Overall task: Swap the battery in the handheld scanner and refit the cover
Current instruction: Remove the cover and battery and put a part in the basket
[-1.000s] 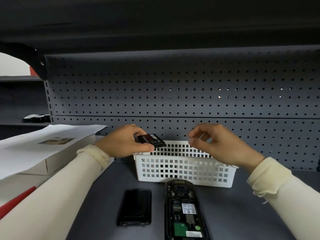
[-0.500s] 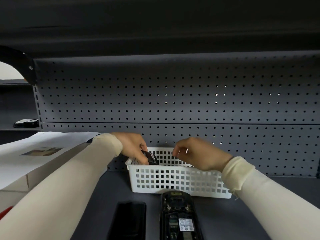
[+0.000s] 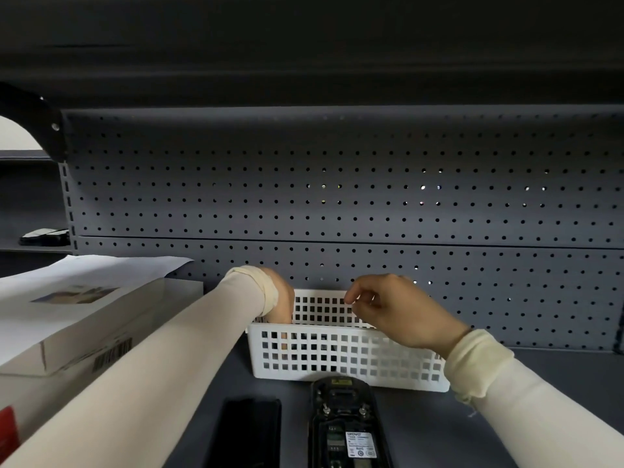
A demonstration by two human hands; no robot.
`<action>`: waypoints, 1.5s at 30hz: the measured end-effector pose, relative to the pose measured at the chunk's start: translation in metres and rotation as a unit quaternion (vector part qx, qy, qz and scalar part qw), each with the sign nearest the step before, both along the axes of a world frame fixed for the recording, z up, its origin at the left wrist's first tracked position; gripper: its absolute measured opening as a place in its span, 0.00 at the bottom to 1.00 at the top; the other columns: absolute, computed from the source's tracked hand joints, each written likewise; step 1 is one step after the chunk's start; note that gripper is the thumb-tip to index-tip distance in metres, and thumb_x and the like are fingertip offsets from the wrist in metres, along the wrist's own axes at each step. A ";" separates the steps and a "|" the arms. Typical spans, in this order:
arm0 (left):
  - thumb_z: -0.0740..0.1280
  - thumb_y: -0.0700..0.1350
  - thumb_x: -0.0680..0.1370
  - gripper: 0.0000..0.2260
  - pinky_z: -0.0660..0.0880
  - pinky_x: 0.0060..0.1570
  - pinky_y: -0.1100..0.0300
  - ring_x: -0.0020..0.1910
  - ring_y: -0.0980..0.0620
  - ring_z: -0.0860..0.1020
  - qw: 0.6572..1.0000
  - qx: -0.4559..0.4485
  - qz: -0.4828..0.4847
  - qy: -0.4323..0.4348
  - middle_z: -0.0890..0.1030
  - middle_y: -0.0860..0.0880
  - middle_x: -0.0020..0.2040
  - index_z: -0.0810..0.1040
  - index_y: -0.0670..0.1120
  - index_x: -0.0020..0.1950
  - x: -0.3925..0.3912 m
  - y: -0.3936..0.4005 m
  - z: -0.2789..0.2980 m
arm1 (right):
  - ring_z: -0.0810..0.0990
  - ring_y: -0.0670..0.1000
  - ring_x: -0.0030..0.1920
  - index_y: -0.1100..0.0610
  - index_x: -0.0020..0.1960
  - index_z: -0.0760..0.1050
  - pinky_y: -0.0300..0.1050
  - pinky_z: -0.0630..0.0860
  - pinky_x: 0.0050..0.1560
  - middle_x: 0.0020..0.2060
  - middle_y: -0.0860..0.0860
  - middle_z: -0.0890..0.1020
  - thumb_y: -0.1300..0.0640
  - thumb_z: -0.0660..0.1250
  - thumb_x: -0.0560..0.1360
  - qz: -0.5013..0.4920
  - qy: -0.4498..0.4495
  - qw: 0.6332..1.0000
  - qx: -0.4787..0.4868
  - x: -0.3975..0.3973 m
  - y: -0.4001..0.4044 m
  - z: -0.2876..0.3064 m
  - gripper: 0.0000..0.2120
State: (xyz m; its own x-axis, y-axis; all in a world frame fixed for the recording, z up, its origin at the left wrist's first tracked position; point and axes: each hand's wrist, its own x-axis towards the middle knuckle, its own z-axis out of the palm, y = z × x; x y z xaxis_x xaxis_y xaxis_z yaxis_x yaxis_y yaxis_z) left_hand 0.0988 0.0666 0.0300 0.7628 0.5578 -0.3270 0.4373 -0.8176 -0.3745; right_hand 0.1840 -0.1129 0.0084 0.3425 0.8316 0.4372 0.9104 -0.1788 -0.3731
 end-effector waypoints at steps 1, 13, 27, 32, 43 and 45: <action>0.62 0.53 0.72 0.20 0.74 0.60 0.50 0.58 0.48 0.77 1.000 0.006 -0.003 0.006 0.77 0.52 0.63 0.75 0.50 0.62 0.000 -0.001 0.000 | 0.73 0.36 0.25 0.53 0.50 0.78 0.25 0.67 0.29 0.32 0.43 0.76 0.58 0.61 0.75 -0.002 0.006 1.000 0.006 0.001 0.000 -0.001 0.08; 0.61 0.48 0.74 0.20 0.73 0.61 0.50 0.61 0.47 0.75 0.997 0.016 -0.037 0.060 0.74 0.50 0.66 0.72 0.49 0.66 0.002 -0.003 -0.003 | 0.74 0.32 0.28 0.53 0.49 0.78 0.26 0.68 0.30 0.34 0.43 0.77 0.58 0.62 0.75 -0.007 0.007 1.000 0.027 0.003 -0.004 -0.004 0.07; 0.65 0.49 0.74 0.18 0.74 0.58 0.56 0.52 0.53 0.75 0.977 -0.136 -0.130 -0.100 0.79 0.52 0.58 0.75 0.47 0.63 0.014 -0.021 -0.005 | 0.74 0.34 0.28 0.53 0.48 0.78 0.25 0.69 0.31 0.32 0.42 0.76 0.58 0.65 0.73 -0.033 0.013 0.997 0.073 0.007 -0.010 -0.005 0.06; 0.62 0.44 0.77 0.17 0.75 0.59 0.52 0.56 0.47 0.77 0.982 -0.107 -0.146 -0.056 0.78 0.47 0.62 0.72 0.44 0.66 0.018 -0.017 -0.016 | 0.74 0.33 0.29 0.53 0.48 0.79 0.25 0.69 0.33 0.31 0.41 0.76 0.58 0.64 0.74 -0.036 0.009 0.997 0.074 0.006 -0.011 -0.005 0.06; 0.56 0.39 0.76 0.07 0.69 0.40 0.56 0.36 0.48 0.68 0.985 -0.071 -0.135 -0.080 0.73 0.47 0.42 0.73 0.45 0.45 0.035 -0.001 -0.037 | 0.74 0.32 0.31 0.54 0.48 0.80 0.24 0.69 0.33 0.30 0.39 0.74 0.59 0.64 0.74 -0.038 -0.007 0.997 0.071 0.001 -0.010 -0.007 0.07; 0.57 0.39 0.76 0.06 0.69 0.38 0.56 0.34 0.49 0.69 0.984 -0.075 -0.134 -0.091 0.73 0.47 0.40 0.73 0.46 0.44 0.033 -0.003 -0.036 | 0.75 0.35 0.30 0.54 0.48 0.80 0.24 0.69 0.34 0.30 0.39 0.74 0.59 0.64 0.74 -0.040 -0.008 0.997 0.073 0.001 -0.010 -0.007 0.07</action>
